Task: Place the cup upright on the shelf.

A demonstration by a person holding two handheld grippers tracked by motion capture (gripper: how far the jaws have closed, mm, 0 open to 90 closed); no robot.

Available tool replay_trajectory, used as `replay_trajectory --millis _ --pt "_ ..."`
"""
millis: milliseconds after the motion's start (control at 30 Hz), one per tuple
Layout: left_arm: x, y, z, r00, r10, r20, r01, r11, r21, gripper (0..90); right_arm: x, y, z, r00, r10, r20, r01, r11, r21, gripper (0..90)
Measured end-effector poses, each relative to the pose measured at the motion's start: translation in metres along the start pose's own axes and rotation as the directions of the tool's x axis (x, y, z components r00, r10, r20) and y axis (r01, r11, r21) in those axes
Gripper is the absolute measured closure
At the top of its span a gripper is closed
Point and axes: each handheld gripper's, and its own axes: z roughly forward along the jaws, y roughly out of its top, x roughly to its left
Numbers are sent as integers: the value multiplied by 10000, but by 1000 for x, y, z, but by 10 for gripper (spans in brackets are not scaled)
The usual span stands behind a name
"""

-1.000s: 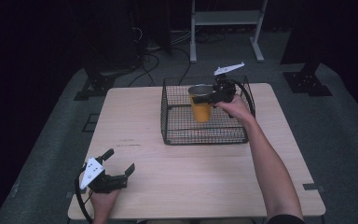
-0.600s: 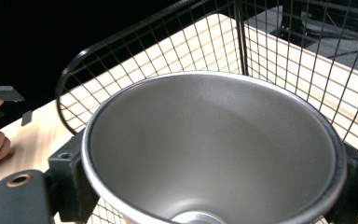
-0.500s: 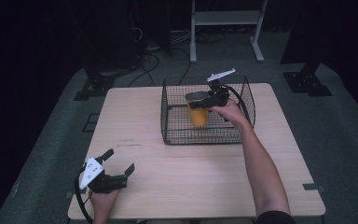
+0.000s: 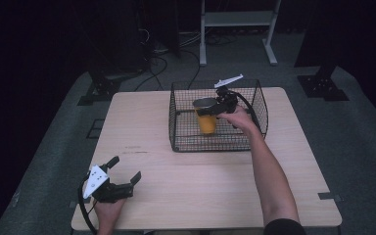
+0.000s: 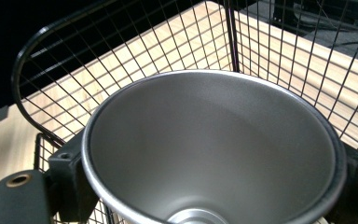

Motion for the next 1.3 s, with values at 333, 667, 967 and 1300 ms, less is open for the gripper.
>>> replay_trajectory --millis 333,667,967,1300 --pt "0 0 0 10000 9 1 -9 10000 22 8 2 -5 9 9996 -262 103 255 9979 600 103" --pt "-1 0 0 10000 32 33 -32 10000 15 8 6 -5 11 9975 -666 227 633 9903 1241 97" --pt "-1 0 0 10000 43 40 -43 10000 29 8 13 -6 7 9914 -1260 356 1182 9779 1722 96" --pt "-1 0 0 9999 104 39 -104 9999 38 8 17 -12 1 9838 -1687 604 1527 9656 2106 83"
